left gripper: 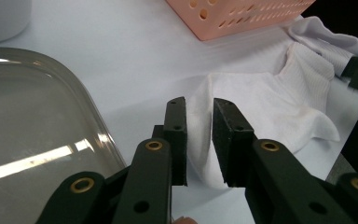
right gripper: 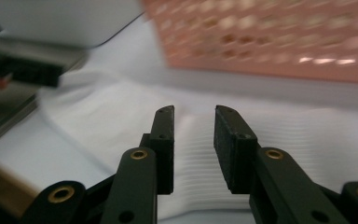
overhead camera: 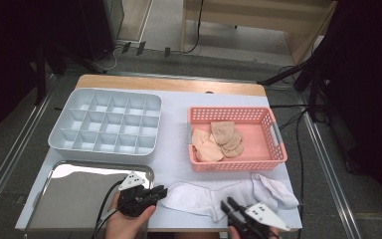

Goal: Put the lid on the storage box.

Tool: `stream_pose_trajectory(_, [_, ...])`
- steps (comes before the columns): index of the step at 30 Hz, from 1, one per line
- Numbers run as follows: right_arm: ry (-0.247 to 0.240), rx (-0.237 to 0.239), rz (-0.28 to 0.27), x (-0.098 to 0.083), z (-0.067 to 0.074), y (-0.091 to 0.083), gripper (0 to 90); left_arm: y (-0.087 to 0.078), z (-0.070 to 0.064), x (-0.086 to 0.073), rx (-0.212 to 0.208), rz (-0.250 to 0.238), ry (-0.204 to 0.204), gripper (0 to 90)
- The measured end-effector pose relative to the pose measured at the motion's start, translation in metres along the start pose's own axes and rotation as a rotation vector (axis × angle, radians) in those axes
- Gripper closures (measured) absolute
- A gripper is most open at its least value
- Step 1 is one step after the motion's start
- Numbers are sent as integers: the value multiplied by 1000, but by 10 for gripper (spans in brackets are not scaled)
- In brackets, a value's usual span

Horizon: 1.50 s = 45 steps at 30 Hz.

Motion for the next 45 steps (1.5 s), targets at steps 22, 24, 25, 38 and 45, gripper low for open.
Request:
stream_pose_trajectory(22, [-25, -365, 19, -12, -86, -9, 489, -3, 1, 2, -12, -16, -5, 738])
stream_pose_trajectory(24, [-40, -362, 7, -14, -85, -8, 553, -3, 1, 1, -13, -13, -4, 740])
stream_pose_trajectory(25, [-45, -362, 4, -15, -84, -8, 599, -3, 0, 1, -14, -12, -3, 740])
stream_pose_trajectory(38, [18, -327, -15, -12, -88, -9, 807, -3, 0, 1, -16, -11, -2, 755])
stream_pose_trajectory(45, [7, -331, -12, -12, -87, -9, 810, -2, -1, 1, -16, -9, 2, 762])
Point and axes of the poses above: each handheld gripper's, and its own axes: y roughly forward along the jaws, x roughly out of its top, z roughly to its left, the point moved 1 cm from there along y, roughly forward along the jaws, and after that the axes turned 11 degrees about -z, right-handed, at the moved point
